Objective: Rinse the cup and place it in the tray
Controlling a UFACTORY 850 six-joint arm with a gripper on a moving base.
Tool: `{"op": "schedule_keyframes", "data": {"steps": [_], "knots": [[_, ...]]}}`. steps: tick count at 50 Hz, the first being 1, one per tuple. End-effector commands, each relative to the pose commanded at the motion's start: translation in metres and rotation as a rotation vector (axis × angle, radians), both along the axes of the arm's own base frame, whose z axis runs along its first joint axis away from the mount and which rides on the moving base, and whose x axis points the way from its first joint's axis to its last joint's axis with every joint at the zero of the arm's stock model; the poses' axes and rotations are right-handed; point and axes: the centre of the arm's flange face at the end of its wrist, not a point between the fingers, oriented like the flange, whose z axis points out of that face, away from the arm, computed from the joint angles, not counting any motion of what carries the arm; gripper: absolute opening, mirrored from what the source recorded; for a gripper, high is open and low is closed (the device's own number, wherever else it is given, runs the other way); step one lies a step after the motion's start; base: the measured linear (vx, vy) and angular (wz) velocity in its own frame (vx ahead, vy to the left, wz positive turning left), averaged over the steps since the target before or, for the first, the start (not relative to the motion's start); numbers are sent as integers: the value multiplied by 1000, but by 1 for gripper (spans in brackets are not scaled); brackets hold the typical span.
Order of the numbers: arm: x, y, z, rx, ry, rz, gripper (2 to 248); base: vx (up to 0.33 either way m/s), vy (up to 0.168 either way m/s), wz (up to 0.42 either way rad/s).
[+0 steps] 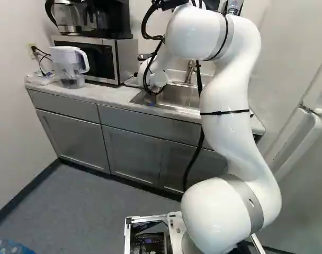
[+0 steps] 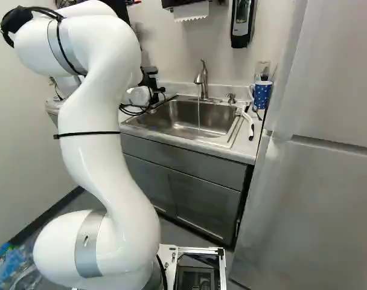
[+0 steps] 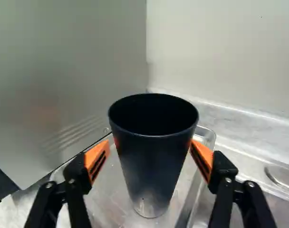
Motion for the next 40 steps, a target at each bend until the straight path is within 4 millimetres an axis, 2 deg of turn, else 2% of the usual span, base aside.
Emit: {"op": "schedule_keyframes", "data": {"steps": [2, 3, 40], "knots": [[0, 0, 0, 0, 0, 0, 217, 0, 0, 0], [0, 0, 1, 0, -1, 0, 247, 0, 0, 0], [-2, 0, 41, 12, -63, 0, 247, 0, 0, 0]]}}
